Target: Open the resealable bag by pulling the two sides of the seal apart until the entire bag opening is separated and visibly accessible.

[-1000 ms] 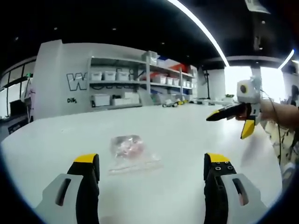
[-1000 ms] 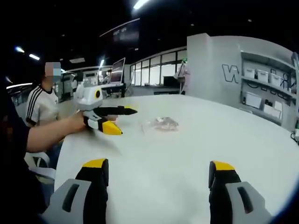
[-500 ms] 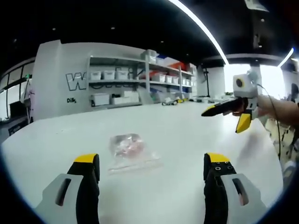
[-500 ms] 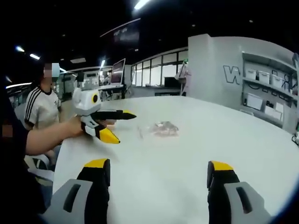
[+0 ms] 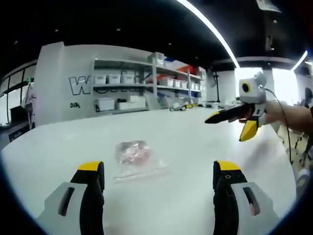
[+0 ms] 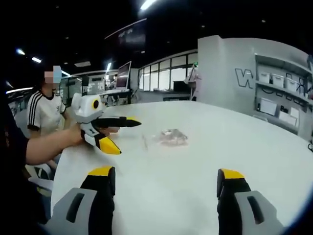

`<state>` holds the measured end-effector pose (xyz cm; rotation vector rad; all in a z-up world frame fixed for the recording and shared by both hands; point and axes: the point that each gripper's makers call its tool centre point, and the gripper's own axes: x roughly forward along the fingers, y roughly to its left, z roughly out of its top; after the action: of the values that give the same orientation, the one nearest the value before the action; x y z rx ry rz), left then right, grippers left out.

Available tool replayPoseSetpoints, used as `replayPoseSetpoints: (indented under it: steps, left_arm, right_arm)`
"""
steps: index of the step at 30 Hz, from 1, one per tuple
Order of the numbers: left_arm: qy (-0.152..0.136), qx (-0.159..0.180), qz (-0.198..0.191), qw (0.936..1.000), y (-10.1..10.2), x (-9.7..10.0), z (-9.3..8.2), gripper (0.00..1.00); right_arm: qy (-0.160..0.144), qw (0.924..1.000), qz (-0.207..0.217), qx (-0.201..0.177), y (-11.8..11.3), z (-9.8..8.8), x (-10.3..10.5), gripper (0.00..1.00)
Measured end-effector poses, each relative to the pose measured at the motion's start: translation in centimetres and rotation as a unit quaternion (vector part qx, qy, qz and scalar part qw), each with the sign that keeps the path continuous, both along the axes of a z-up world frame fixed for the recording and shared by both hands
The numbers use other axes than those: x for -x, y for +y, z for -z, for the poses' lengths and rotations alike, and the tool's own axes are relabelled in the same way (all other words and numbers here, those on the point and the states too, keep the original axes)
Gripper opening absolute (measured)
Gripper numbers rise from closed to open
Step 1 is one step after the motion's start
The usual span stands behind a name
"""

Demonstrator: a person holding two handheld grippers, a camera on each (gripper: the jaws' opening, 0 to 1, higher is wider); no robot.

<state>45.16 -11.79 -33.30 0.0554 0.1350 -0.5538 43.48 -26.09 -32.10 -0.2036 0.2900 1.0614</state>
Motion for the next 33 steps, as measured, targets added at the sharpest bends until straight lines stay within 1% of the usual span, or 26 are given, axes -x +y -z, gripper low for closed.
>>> replayPoseSetpoints:
  steps: [9, 17, 33]
  left_arm:
    - [0.001, -0.001, 0.000, 1.0000, 0.1, -0.2, 0.1, 0.91]
    - [0.002, -0.005, 0.000, 1.0000, 0.0, 0.0, 0.1, 0.91]
    - [0.001, -0.002, -0.002, 1.0000, -0.2, 0.4, 0.0, 0.91]
  right_arm:
    - [-0.003, 1.0000, -0.006, 0.007, 0.7, -0.3, -0.4, 0.87]
    - [-0.003, 0.9999, -0.009, 0.004, 1.3, -0.4, -0.8, 0.86]
    - [0.000, 0.9999, -0.016, 0.004, 2.6, -0.1, -1.7, 0.85]
